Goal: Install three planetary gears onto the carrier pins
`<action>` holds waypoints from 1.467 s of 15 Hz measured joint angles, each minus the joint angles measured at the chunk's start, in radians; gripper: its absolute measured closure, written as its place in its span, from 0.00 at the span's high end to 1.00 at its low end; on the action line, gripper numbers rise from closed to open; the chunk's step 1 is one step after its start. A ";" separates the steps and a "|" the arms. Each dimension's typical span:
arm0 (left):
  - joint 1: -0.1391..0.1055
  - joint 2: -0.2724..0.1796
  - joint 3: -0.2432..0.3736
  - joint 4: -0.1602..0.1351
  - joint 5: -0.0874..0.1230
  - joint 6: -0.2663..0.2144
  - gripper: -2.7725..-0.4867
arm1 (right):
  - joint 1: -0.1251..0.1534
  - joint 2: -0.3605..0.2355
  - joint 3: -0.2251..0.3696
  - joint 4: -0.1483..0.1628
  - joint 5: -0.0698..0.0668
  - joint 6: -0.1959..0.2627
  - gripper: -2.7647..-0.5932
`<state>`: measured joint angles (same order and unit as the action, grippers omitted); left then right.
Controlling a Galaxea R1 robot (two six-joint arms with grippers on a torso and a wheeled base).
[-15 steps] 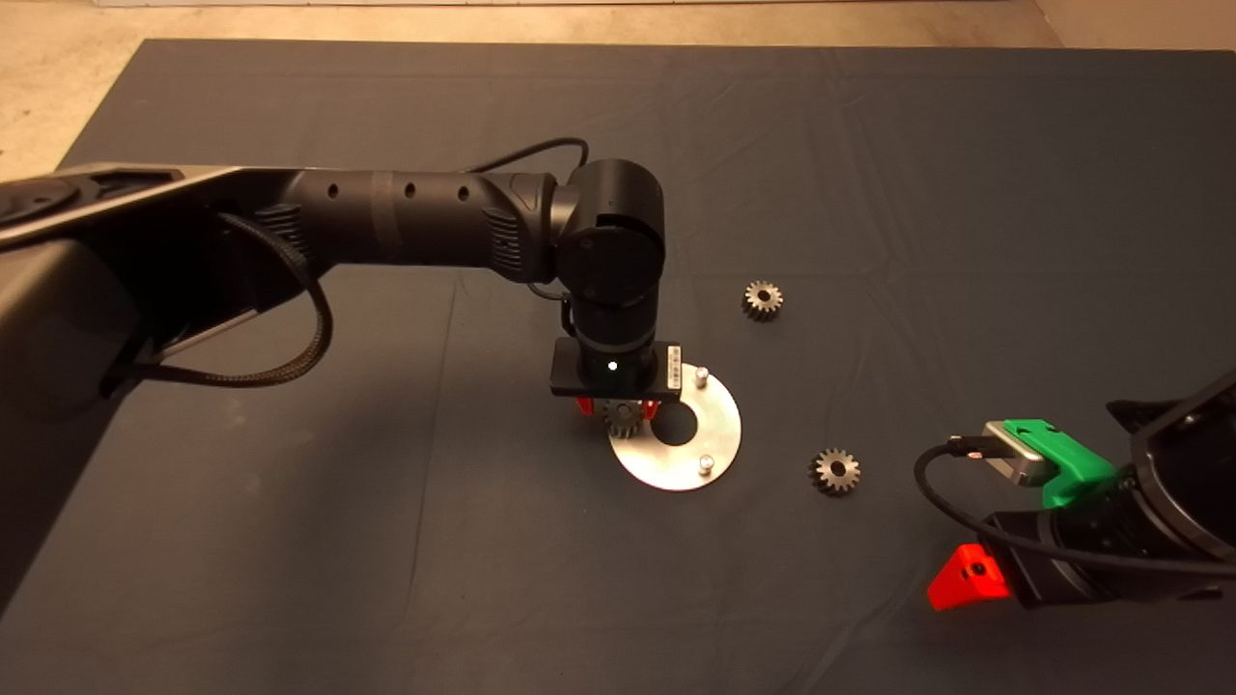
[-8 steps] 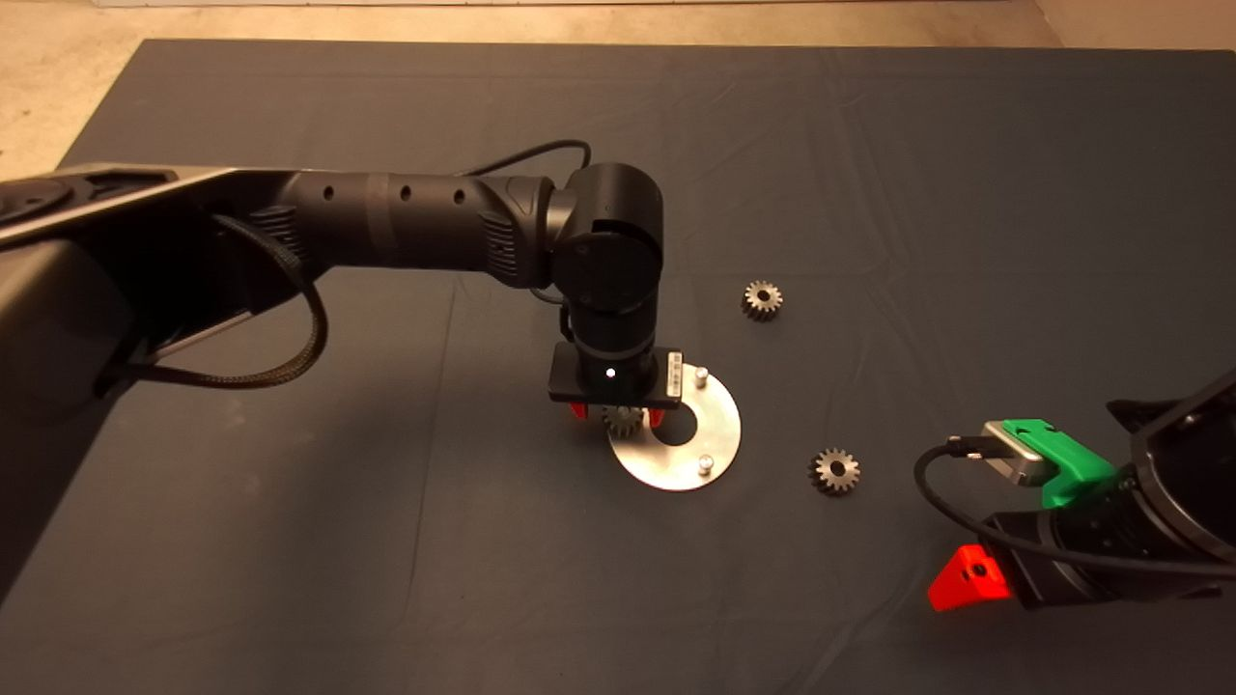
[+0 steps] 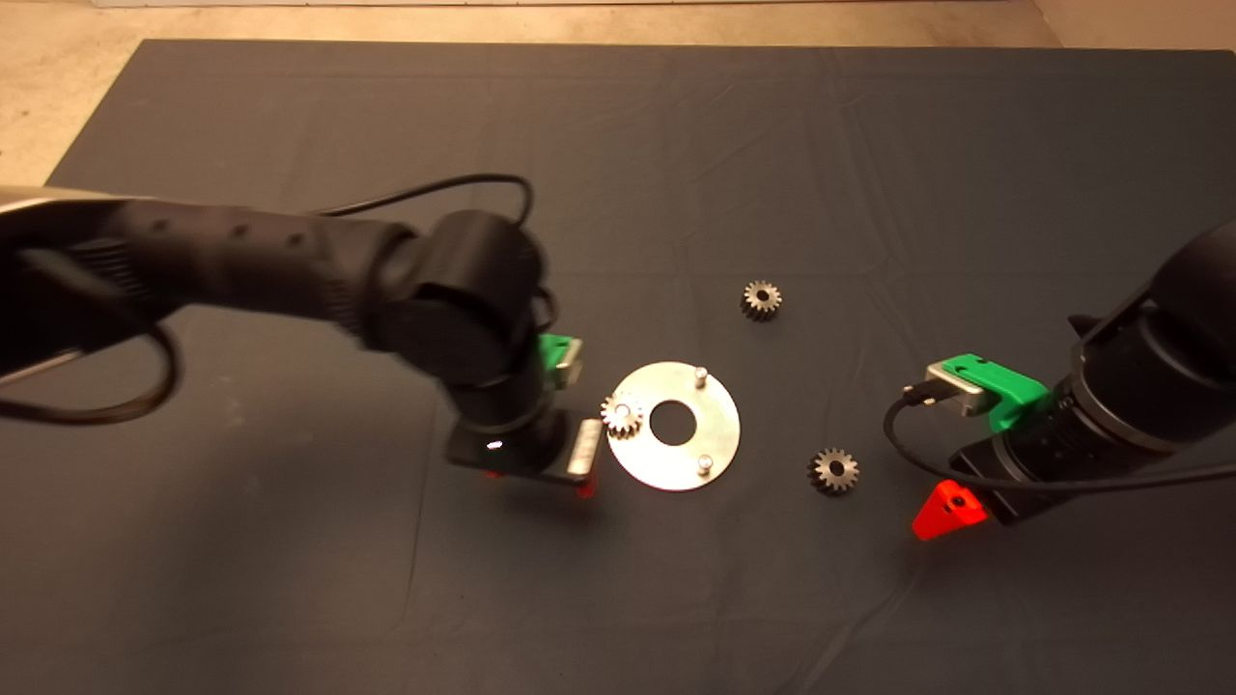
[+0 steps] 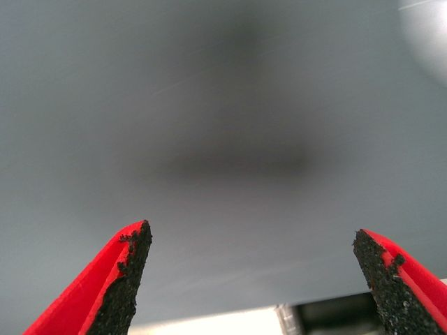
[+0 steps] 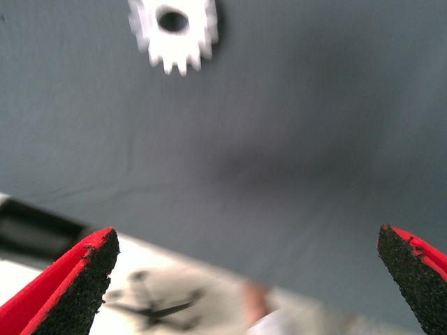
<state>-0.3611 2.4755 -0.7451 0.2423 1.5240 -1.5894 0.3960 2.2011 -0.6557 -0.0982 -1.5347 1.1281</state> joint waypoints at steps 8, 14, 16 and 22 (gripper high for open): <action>-0.003 -0.251 0.316 -0.054 -0.001 -0.002 0.68 | -0.042 0.105 -0.135 -0.090 -0.003 -0.311 0.99; -0.003 -0.357 0.387 -0.067 0.002 0.032 0.68 | -0.093 0.149 -0.145 -0.102 0.004 -0.382 0.99; -0.003 -0.372 0.391 -0.073 0.003 0.036 0.68 | -0.094 0.160 -0.145 -0.104 0.005 -0.397 0.99; -0.003 -0.382 0.396 -0.079 0.002 0.044 0.68 | -0.125 0.164 -0.145 -0.109 0.004 -0.426 0.99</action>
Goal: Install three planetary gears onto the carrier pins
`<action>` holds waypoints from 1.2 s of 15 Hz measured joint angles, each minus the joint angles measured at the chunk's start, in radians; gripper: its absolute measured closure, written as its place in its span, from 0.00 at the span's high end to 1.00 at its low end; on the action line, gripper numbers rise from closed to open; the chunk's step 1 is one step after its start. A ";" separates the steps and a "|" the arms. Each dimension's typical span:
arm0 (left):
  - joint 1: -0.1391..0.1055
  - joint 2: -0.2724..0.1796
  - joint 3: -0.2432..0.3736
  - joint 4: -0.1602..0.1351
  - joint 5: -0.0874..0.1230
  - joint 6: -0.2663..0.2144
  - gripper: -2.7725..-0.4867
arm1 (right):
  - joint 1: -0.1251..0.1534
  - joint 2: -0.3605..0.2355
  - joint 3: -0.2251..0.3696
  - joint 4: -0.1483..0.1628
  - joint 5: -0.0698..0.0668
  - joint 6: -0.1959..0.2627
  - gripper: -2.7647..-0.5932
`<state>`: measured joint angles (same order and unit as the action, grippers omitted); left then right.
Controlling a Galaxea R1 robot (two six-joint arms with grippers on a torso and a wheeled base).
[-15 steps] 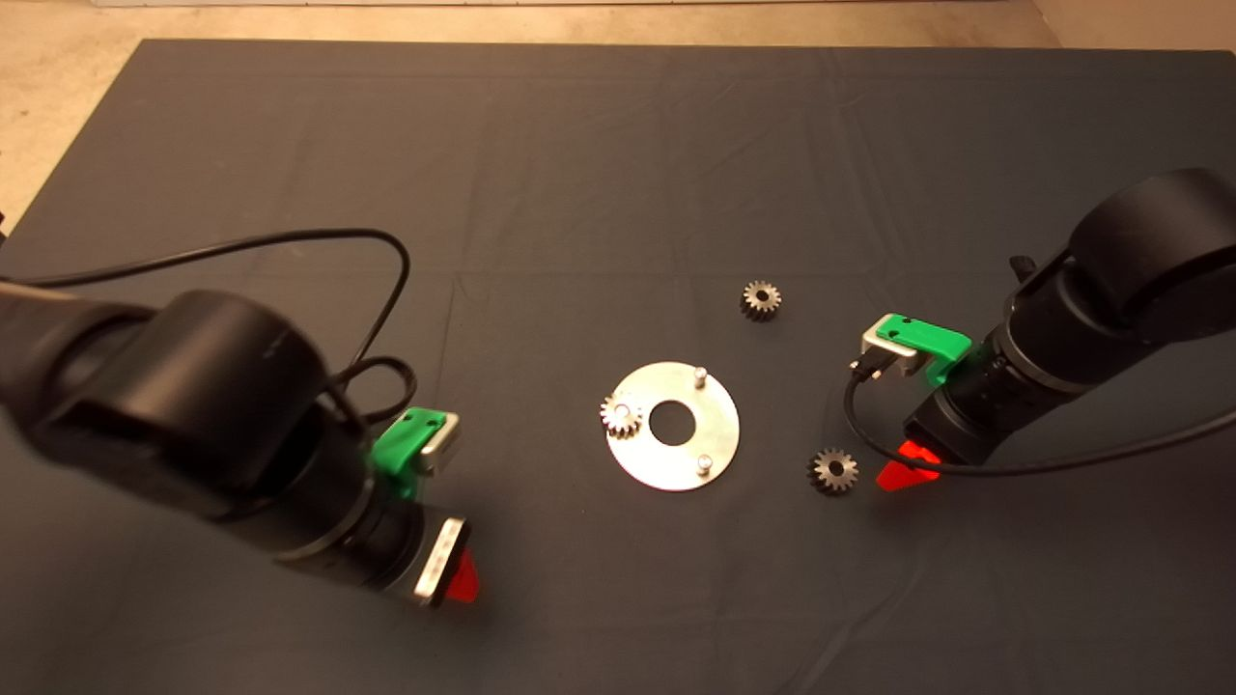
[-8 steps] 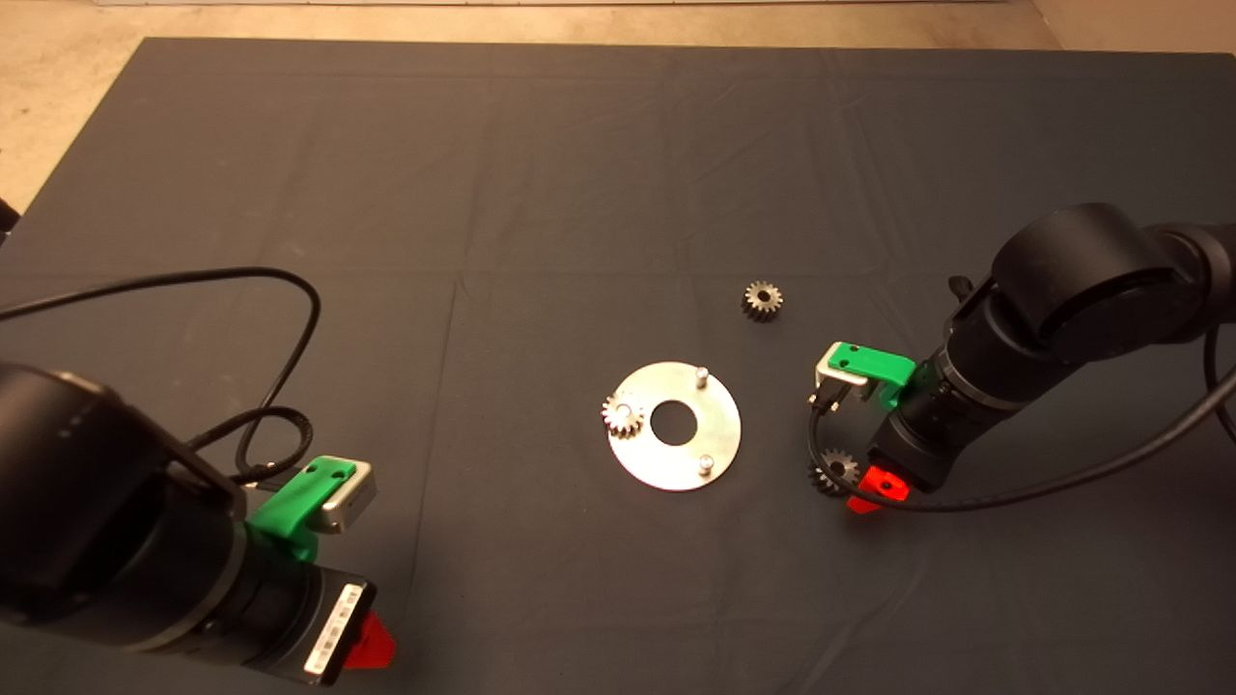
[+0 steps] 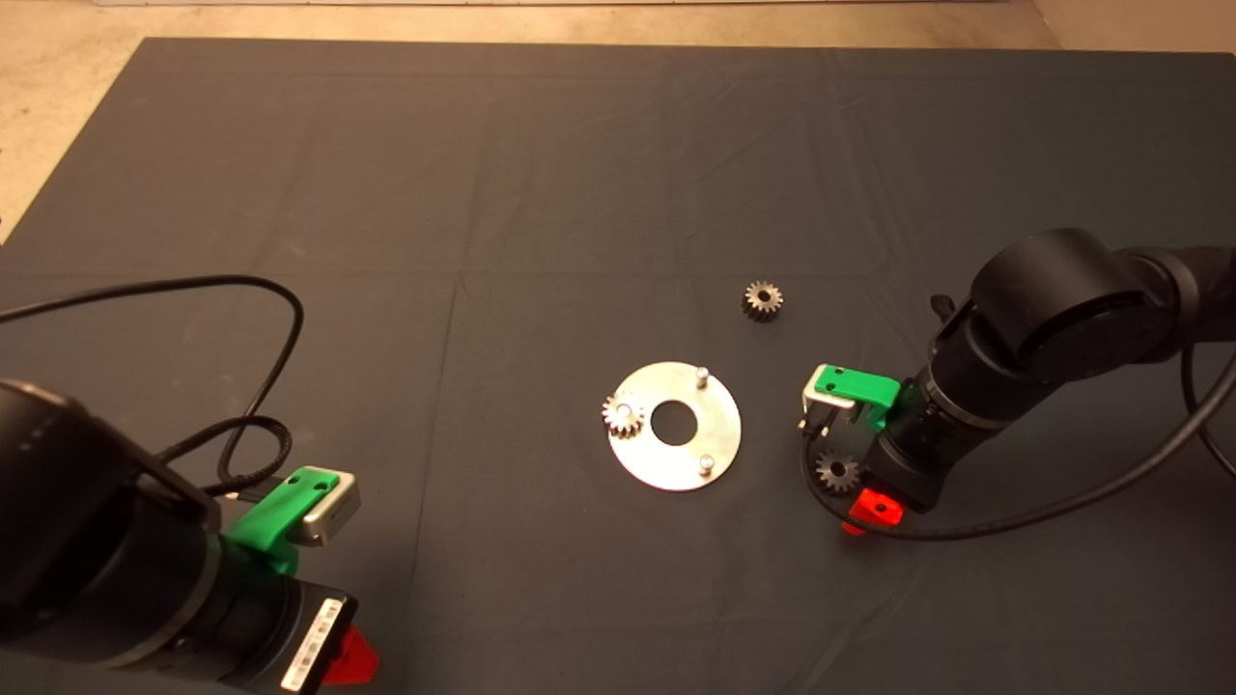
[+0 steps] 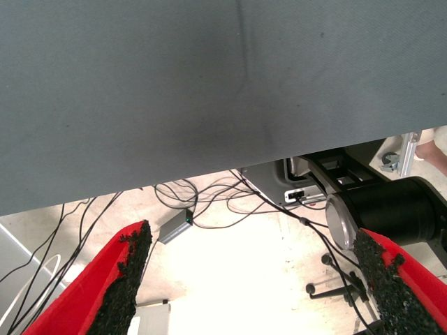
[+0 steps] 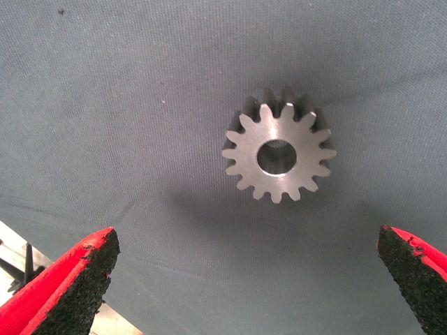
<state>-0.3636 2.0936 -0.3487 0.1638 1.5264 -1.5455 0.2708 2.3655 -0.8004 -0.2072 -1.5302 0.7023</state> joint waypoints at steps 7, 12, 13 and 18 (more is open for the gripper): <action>0.000 0.000 0.000 -0.001 0.000 0.002 0.68 | -0.006 0.003 -0.001 -0.029 0.000 -0.010 0.99; 0.000 0.000 0.006 -0.004 0.000 0.002 0.68 | -0.007 0.012 -0.011 -0.055 0.000 -0.011 0.99; 0.000 -0.001 0.007 -0.006 0.000 0.002 0.68 | -0.007 0.014 -0.014 -0.059 0.000 -0.011 0.99; 0.000 -0.003 0.009 -0.014 0.000 0.003 0.68 | -0.032 0.037 -0.032 -0.075 0.001 -0.011 0.99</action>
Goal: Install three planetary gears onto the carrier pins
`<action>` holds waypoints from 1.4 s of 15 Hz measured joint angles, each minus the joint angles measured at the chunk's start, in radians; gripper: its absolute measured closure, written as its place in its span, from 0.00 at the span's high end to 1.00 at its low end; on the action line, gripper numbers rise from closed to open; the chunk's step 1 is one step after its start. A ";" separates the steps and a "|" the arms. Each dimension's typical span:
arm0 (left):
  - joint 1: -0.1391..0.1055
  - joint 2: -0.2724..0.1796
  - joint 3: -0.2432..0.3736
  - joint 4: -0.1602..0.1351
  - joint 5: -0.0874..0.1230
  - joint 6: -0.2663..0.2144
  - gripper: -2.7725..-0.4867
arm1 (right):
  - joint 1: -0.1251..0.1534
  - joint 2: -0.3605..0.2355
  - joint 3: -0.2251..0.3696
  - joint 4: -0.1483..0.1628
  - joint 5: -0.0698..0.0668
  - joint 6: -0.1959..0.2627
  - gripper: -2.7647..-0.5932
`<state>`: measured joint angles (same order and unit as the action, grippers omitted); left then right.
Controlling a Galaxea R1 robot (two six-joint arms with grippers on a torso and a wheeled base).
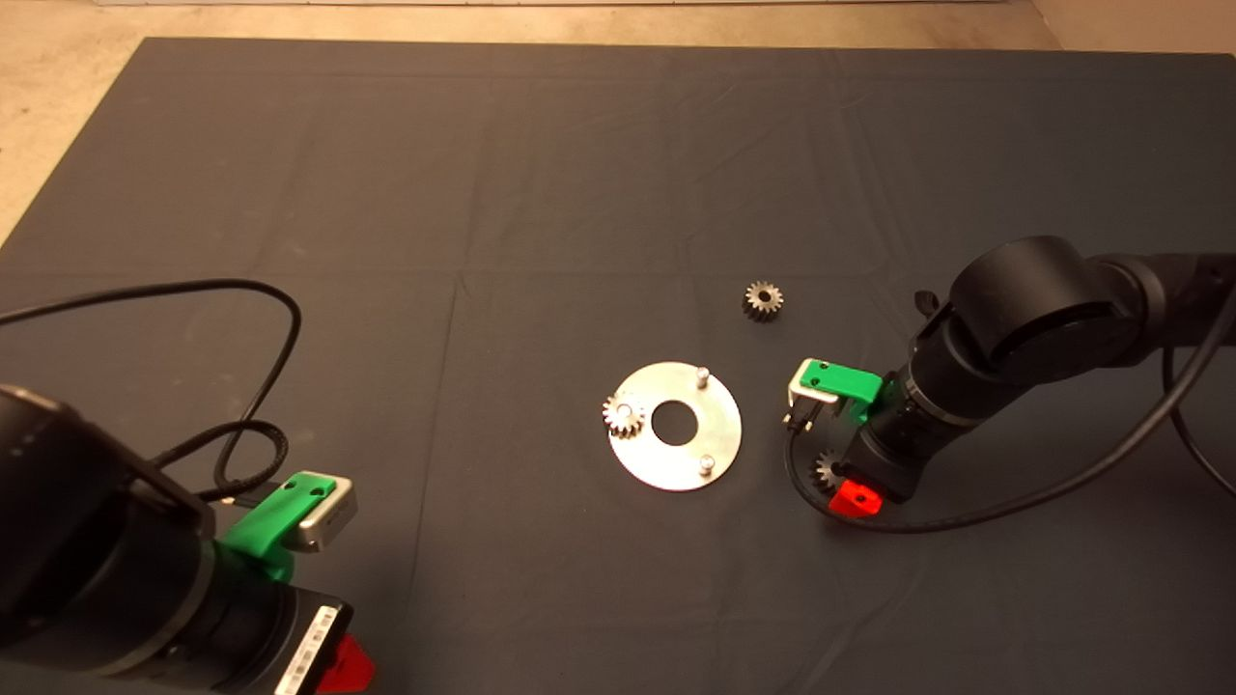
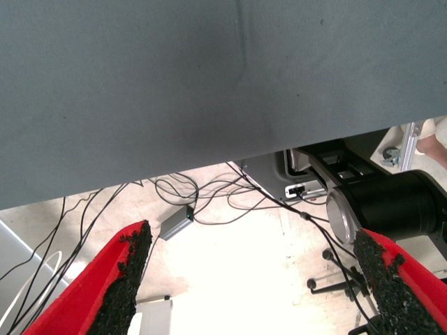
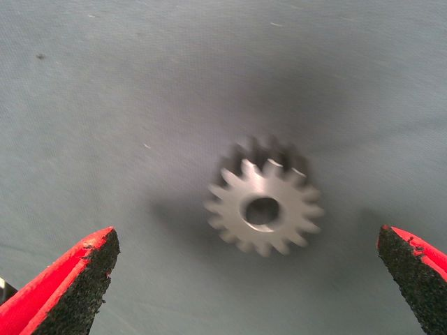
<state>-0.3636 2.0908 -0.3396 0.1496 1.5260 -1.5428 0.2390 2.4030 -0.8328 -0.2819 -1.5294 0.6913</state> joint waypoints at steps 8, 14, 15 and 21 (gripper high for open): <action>0.000 -0.009 0.004 -0.004 0.000 0.000 0.68 | -0.004 0.005 -0.021 -0.028 0.000 0.000 0.96; 0.000 -0.015 0.007 -0.008 0.000 0.000 0.68 | -0.009 0.005 -0.023 -0.061 0.000 -0.013 0.96; 0.000 -0.018 0.007 -0.008 0.000 0.004 0.68 | -0.009 0.005 -0.020 -0.067 -0.001 -0.023 0.96; 0.000 -0.071 0.008 -0.008 0.000 0.047 0.68 | -0.009 0.005 0.017 -0.089 0.000 -0.075 0.96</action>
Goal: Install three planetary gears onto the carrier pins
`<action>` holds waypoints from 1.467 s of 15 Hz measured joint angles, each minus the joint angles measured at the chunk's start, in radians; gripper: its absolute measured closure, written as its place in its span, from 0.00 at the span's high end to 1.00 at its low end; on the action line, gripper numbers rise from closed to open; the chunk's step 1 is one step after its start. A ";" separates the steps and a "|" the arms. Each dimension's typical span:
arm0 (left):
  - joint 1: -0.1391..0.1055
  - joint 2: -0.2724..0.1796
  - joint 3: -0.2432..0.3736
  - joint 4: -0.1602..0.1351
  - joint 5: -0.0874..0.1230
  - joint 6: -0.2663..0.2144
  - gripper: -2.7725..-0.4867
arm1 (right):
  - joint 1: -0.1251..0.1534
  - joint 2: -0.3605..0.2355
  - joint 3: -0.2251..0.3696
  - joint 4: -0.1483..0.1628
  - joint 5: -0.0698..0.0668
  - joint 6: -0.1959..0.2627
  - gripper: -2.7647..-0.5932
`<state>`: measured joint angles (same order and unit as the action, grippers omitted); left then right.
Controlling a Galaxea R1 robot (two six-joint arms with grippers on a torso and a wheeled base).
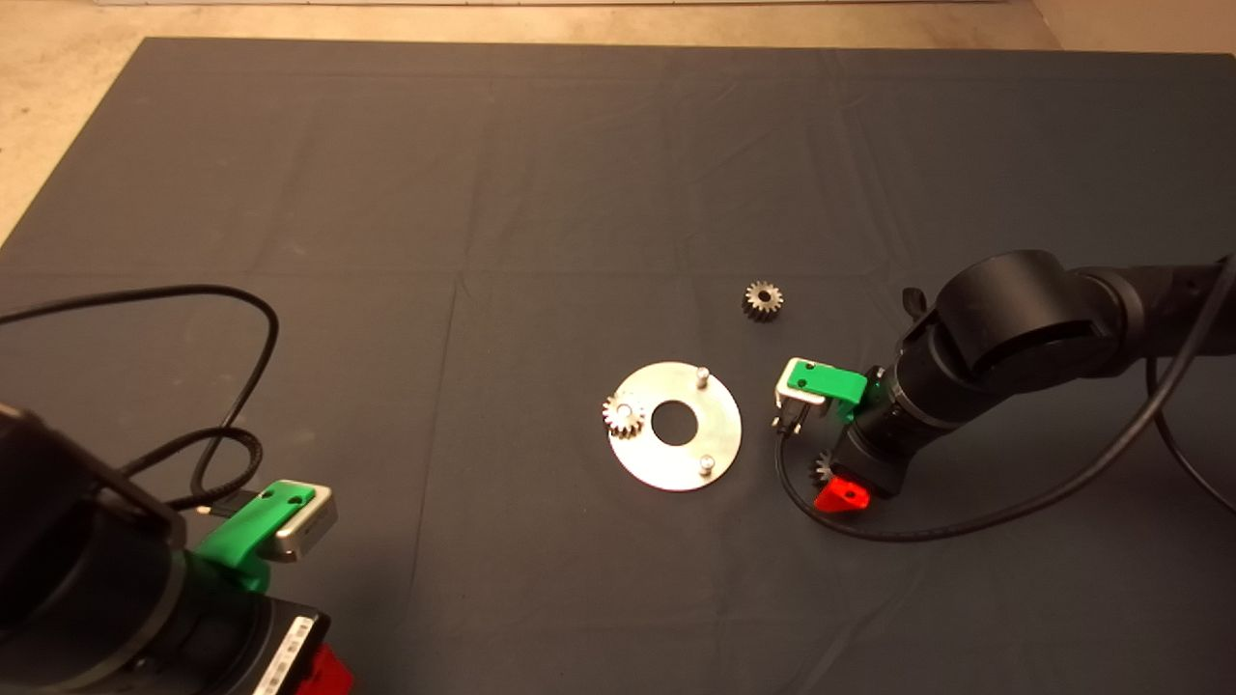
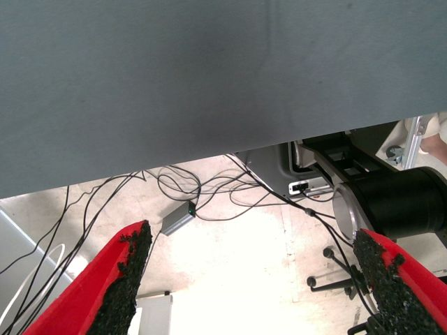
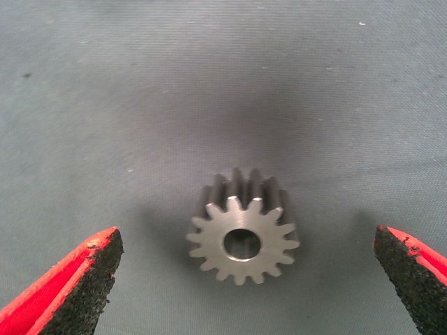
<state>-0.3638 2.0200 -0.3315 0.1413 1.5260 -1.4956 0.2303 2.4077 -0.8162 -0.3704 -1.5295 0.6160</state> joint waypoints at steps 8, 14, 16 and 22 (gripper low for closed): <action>0.000 -0.048 0.000 -0.090 0.000 0.134 0.68 | -0.001 -0.020 0.020 -0.021 0.001 -0.122 0.96; 0.000 -0.067 0.000 -0.186 0.000 0.186 0.68 | -0.028 -0.085 0.028 -0.105 0.002 -0.276 0.96; 0.000 -0.077 0.000 -0.198 0.000 0.190 0.68 | -0.033 -0.111 0.056 -0.128 0.001 -0.290 0.96; 0.000 -0.093 0.000 -0.219 0.000 0.195 0.68 | -0.065 -0.134 0.145 -0.176 0.000 -0.305 0.96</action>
<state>-0.3640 1.9272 -0.3315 -0.0781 1.5262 -1.3006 0.1653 2.2740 -0.6710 -0.5469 -1.5294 0.3111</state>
